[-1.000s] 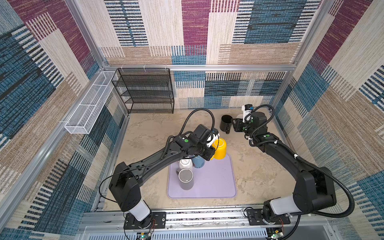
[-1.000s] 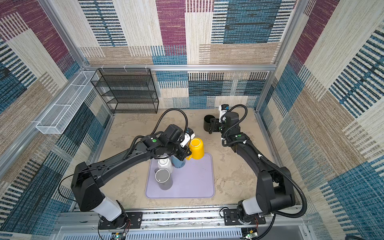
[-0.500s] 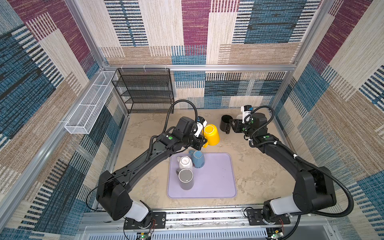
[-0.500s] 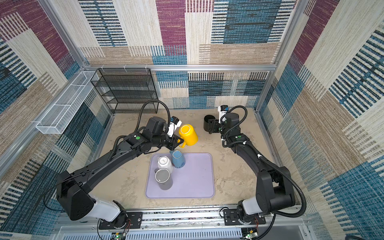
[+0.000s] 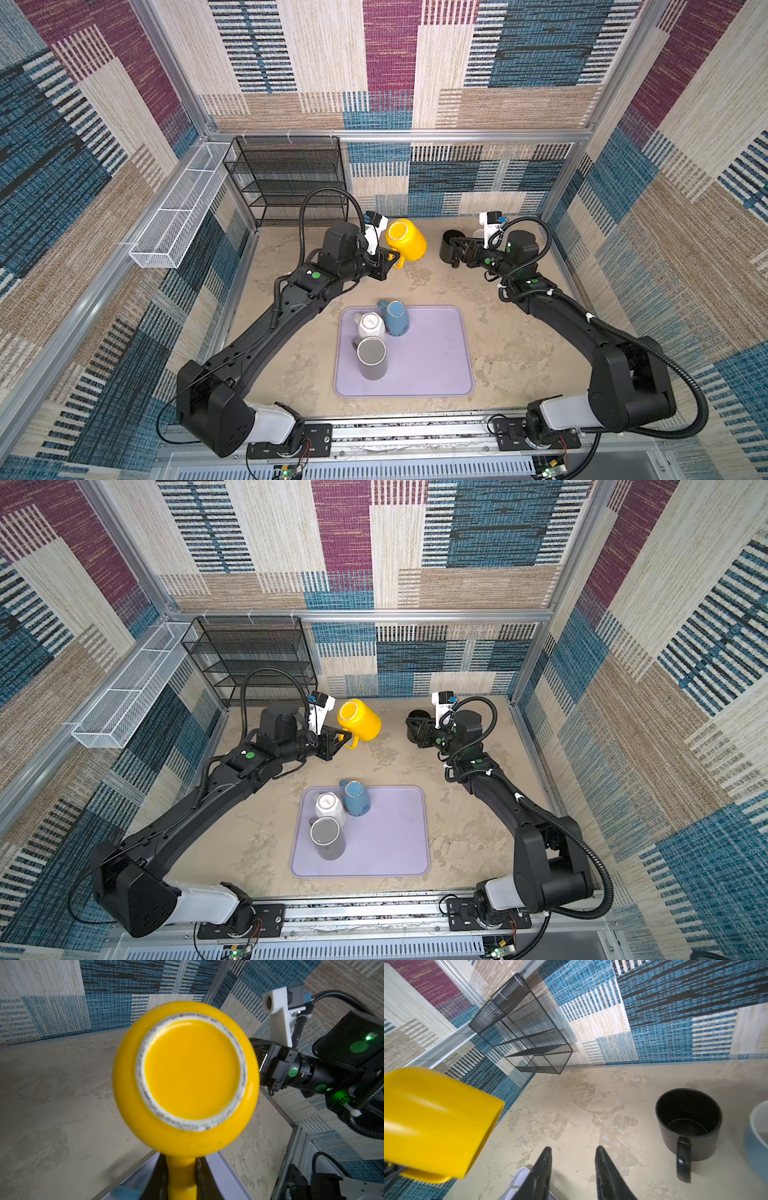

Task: Turn the mug right side up
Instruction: Place the mug at the top-center of the table.

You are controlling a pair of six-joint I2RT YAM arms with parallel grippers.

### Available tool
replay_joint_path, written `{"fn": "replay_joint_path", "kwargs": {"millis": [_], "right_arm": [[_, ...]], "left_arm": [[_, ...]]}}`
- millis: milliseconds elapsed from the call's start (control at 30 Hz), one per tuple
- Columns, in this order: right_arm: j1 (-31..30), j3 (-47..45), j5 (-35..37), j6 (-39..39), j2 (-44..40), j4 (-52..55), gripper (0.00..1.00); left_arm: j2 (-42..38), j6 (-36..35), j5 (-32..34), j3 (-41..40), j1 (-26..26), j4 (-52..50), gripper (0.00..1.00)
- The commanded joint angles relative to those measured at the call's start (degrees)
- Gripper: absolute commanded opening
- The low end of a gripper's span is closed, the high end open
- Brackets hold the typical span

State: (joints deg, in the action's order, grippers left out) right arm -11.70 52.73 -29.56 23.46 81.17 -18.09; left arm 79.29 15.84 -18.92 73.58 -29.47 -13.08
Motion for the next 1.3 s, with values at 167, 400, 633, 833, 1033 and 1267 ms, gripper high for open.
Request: {"fn": "replay_joint_path", "kwargs": {"millis": [167,400,633,833,1033,1267], "right_arm": [[-0.16,-4.1,-13.3,11.79,-0.22,-21.91,0.4],[-1.31,-4.3,-17.52,18.13,0.41,-32.51,0.39],[-3.66,-0.01,-19.03,19.73,1.87,-35.2,0.41],[-6.14,4.29,-21.66,22.76,4.53,-39.16,0.47],[-7.69,6.88,-22.37,24.64,5.9,-41.36,0.51],[-9.01,8.98,-23.65,27.94,7.72,-45.59,0.59]], "left_arm": [[-1.59,5.07,-4.88,1.56,3.0,12.66,0.0],[-1.64,7.81,-7.34,3.52,4.03,16.01,0.0],[-1.61,9.17,-10.45,5.43,4.51,18.88,0.0],[-1.85,11.66,-13.6,5.39,5.04,24.33,0.0],[-2.24,14.16,-17.85,4.29,5.53,30.09,0.0],[-2.25,15.96,-20.41,2.81,5.66,34.69,0.0]]}}
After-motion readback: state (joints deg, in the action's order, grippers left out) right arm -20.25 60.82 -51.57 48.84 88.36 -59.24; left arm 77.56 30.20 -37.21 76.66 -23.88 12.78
